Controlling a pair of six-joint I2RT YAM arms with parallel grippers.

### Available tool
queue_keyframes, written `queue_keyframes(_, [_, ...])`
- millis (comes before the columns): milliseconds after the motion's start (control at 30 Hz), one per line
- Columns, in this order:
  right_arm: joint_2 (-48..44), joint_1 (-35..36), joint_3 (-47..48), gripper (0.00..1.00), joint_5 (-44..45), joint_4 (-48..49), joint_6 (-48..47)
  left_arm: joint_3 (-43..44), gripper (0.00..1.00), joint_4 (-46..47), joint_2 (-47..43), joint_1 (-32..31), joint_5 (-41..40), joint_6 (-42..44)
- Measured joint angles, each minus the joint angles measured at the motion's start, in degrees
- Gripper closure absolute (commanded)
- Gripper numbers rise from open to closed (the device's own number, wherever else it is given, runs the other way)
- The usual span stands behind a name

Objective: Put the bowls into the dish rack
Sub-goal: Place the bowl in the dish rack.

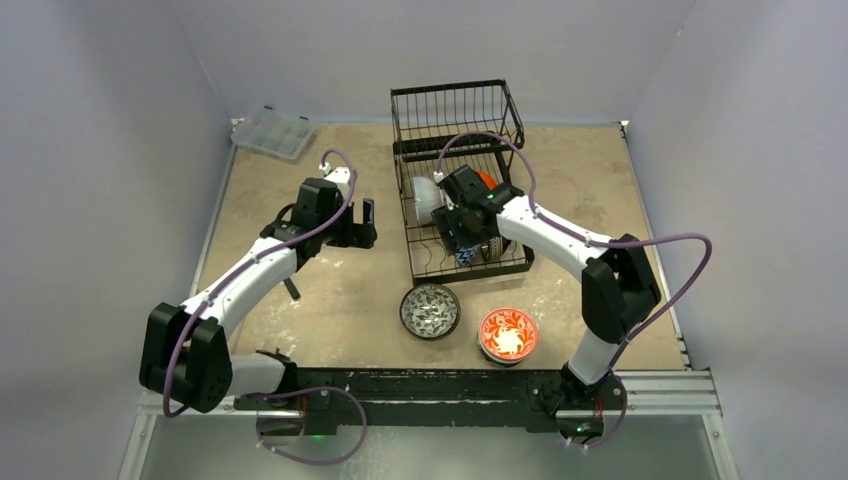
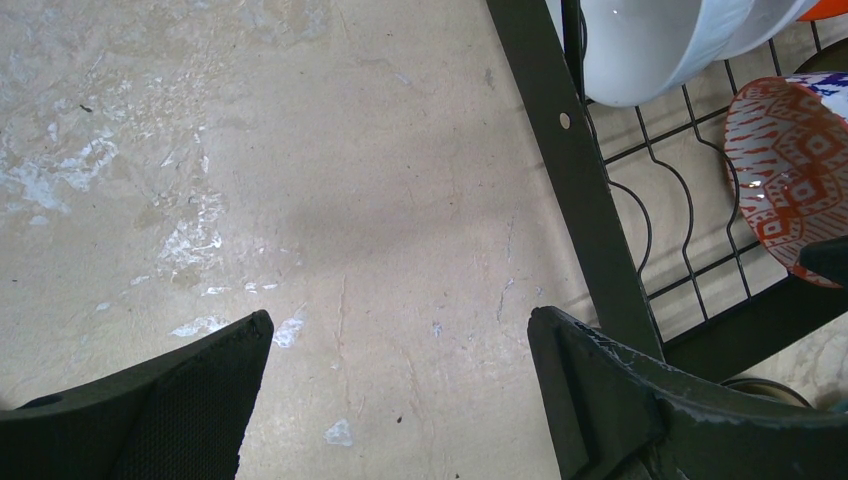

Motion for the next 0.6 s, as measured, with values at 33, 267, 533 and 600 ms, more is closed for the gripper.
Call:
queue_keyframes(33, [0.0, 0.0, 0.0, 0.22, 0.0, 0.0, 0.0, 0.0, 0.02, 0.0, 0.0, 0.0, 0.0, 0.0])
queue_keyframes(267, [-1.8, 0.2, 0.0, 0.03, 1.5, 0.1, -0.3, 0.0, 0.02, 0.0, 0.1, 0.0, 0.0, 0.0])
queue_keyframes(533, [-6.7, 0.2, 0.1, 0.01, 1.4, 1.7, -0.3, 0.0, 0.02, 0.0, 0.1, 0.0, 0.0, 0.0])
queue_keyframes(600, [-7.6, 0.2, 0.1, 0.01, 1.1, 2.4, -0.3, 0.0, 0.02, 0.0, 0.1, 0.0, 0.0, 0.0])
